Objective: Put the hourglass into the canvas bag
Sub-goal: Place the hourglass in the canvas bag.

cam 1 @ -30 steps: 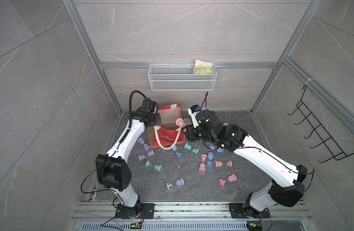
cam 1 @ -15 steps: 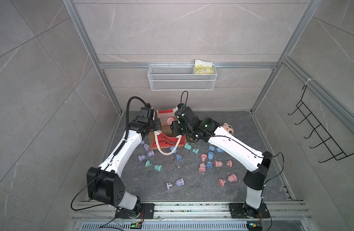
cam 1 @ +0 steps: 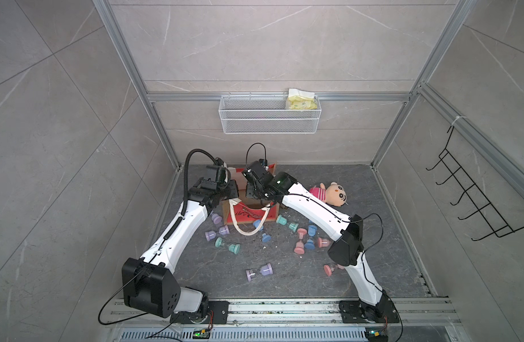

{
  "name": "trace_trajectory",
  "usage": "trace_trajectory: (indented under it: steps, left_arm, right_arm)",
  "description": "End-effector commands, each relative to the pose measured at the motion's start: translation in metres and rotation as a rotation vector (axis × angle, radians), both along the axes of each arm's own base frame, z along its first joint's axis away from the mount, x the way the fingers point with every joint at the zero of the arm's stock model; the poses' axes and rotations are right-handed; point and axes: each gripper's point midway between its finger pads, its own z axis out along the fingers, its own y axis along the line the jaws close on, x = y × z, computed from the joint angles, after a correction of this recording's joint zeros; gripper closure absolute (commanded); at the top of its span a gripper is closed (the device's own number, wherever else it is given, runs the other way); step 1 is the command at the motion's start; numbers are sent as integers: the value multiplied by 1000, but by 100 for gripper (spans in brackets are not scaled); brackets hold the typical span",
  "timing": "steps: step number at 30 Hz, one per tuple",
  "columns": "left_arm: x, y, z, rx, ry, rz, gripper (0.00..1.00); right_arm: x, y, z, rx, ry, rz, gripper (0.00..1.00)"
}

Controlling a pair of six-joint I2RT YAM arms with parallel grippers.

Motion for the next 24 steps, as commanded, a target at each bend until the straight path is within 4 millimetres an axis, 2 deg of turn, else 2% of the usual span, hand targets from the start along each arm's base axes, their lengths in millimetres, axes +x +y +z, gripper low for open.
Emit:
trace_trajectory:
  steps: [1, 5, 13, 14, 19, 24]
  left_arm:
    - [1, -16, 36, -89, -110, -56, 100]
    - [2, -17, 39, -100, -140, -64, 100]
    - [1, -15, 34, -103, -124, -45, 100]
    - [1, -15, 34, -102, -122, -42, 100]
    - [-1, -11, 34, -102, -117, -22, 100]
    - [-1, -10, 30, -108, -103, -9, 100]
  right_arm:
    - [10, -8, -18, -5, 54, -61, 100]
    - [14, -8, -43, -54, 97, -70, 100]
    - [22, -7, -68, -71, 147, -93, 100]
    - [23, -6, -79, -78, 164, -95, 100]
    - [28, -10, -92, -95, 179, -108, 93]
    - [30, -13, -99, -100, 192, -112, 76]
